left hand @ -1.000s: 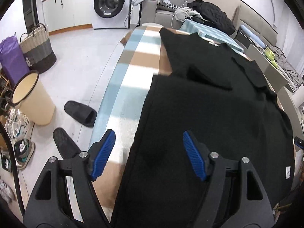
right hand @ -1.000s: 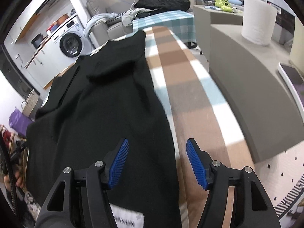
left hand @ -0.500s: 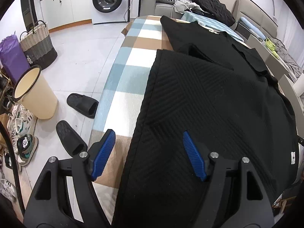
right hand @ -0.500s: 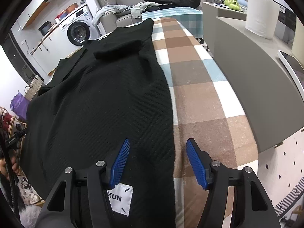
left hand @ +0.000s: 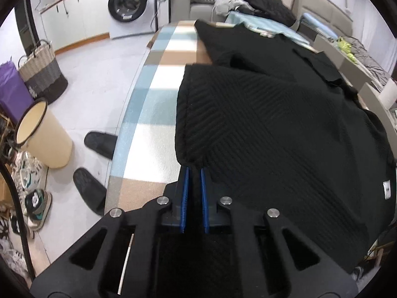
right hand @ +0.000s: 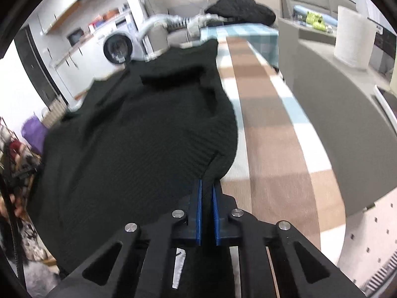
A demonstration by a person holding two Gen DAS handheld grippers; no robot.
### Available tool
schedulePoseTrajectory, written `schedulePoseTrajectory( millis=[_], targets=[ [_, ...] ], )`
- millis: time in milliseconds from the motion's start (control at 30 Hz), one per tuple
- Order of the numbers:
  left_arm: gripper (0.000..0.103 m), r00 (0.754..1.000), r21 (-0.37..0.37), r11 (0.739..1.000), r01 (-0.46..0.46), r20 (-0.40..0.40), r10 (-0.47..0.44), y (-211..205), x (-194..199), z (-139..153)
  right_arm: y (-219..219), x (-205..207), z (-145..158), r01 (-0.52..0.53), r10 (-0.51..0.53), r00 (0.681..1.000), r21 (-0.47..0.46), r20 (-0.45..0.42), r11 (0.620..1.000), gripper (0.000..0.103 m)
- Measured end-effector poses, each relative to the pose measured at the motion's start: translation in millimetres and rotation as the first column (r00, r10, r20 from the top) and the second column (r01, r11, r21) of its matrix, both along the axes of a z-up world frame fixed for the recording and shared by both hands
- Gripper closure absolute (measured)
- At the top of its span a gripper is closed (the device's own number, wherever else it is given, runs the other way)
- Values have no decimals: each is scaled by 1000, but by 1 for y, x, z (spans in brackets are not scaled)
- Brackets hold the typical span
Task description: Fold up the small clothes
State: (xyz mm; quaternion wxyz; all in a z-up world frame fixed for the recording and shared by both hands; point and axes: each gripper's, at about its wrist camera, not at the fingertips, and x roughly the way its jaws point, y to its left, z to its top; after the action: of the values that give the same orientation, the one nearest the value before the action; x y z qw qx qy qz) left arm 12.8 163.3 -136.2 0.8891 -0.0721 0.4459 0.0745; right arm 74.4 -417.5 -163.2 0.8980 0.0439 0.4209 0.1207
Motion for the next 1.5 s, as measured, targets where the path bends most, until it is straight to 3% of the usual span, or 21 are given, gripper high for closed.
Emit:
schedulePoseTrajectory(
  millis=[167, 367, 567, 867, 967, 1100, 1267, 1500],
  targets=[
    [97, 992, -45, 999, 2, 122, 3, 1, -16, 30, -14, -2, 30, 25, -39, 992, 111, 121, 994, 98],
    [98, 981, -59, 998, -2, 196, 14, -4, -39, 49, -28, -16, 44, 8, -44, 984, 203, 173, 979, 99],
    [98, 964, -34, 999, -11, 267, 19, -16, -78, 68, -34, -35, 49, 4, -45, 979, 198, 199, 980, 99],
    [98, 963, -91, 996, -19, 265, 43, -18, -126, 72, -42, -66, 56, -10, -33, 981, 218, 191, 976, 99],
    [98, 959, -96, 995, -24, 280, 50, -13, -127, 78, -43, -62, 66, -5, -44, 976, 222, 215, 975, 99],
    [98, 948, -78, 997, -13, 316, 37, -7, -105, 87, -36, -33, 77, 40, -93, 964, 211, 249, 977, 99],
    [98, 938, -60, 998, -17, 344, 37, 3, -50, 93, -20, 18, 73, 110, -148, 962, 171, 230, 979, 99],
    [98, 968, -61, 998, -22, 247, 37, 16, 41, 64, -3, 93, 50, 180, -197, 968, 117, 156, 977, 99]
  ],
)
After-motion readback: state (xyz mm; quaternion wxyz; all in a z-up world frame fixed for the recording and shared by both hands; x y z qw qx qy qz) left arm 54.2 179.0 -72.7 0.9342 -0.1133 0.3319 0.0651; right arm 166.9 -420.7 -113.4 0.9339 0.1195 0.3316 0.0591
